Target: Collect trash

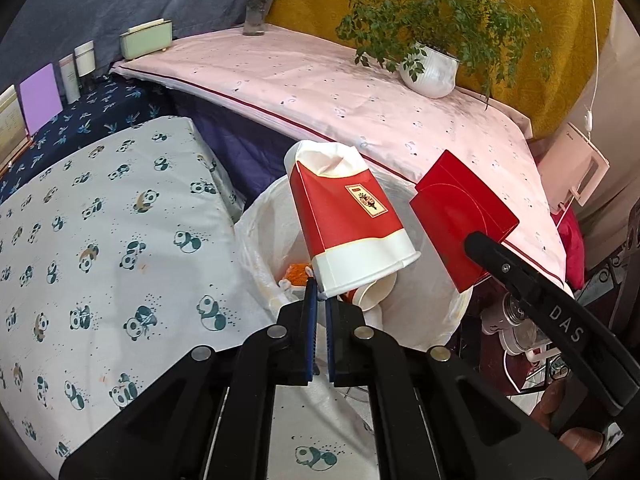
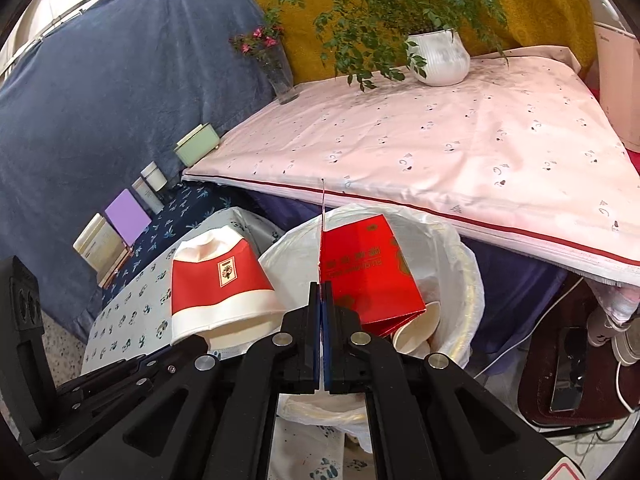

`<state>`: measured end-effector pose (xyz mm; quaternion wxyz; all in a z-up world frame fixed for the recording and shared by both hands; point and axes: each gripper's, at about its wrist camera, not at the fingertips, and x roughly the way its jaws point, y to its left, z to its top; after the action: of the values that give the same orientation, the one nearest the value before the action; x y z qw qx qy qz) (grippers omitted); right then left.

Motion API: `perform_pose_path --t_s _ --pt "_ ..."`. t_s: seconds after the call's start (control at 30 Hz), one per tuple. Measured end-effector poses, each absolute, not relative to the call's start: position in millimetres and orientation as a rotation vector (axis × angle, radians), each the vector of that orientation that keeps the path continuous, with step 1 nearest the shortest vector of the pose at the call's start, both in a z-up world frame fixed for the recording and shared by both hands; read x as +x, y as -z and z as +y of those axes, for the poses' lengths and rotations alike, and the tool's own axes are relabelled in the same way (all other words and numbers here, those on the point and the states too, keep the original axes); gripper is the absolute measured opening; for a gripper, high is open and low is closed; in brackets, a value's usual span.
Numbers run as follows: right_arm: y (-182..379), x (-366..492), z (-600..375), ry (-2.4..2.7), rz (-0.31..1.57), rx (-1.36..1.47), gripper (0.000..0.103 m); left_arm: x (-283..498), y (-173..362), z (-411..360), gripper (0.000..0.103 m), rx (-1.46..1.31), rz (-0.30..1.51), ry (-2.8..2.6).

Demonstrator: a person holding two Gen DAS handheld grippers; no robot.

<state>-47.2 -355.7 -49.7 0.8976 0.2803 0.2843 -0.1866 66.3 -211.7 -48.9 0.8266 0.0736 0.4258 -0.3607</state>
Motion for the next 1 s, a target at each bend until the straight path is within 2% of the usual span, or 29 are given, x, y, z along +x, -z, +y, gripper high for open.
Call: perform_pose_path --t_s 0.2,0.33,0.5,0.67,0.77,0.83,0.93,1.0 --pt "52 -49 -361 0.39 0.587 0.588 0.001 65 53 -219 0.005 0.167 0.903 0.762" --pt "53 -44 -360 0.382 0.594 0.589 0.001 69 58 -217 0.015 0.168 0.92 0.739" --pt "54 -38 -357 0.369 0.599 0.585 0.002 74 61 -210 0.02 0.168 0.924 0.715" --pt "54 -30 -352 0.363 0.605 0.58 0.008 79 63 -204 0.023 0.16 0.929 0.698" --pt "55 -26 -349 0.359 0.606 0.579 0.009 81 65 -199 0.032 0.154 0.932 0.68" --pt "55 -24 -347 0.358 0.609 0.577 0.013 83 65 -196 0.033 0.152 0.931 0.672" --pt "54 -21 -344 0.361 0.609 0.573 0.024 85 66 -192 0.033 0.148 0.934 0.663" --pt "53 -20 -341 0.362 0.609 0.564 0.029 86 66 -189 0.04 0.145 0.933 0.654"
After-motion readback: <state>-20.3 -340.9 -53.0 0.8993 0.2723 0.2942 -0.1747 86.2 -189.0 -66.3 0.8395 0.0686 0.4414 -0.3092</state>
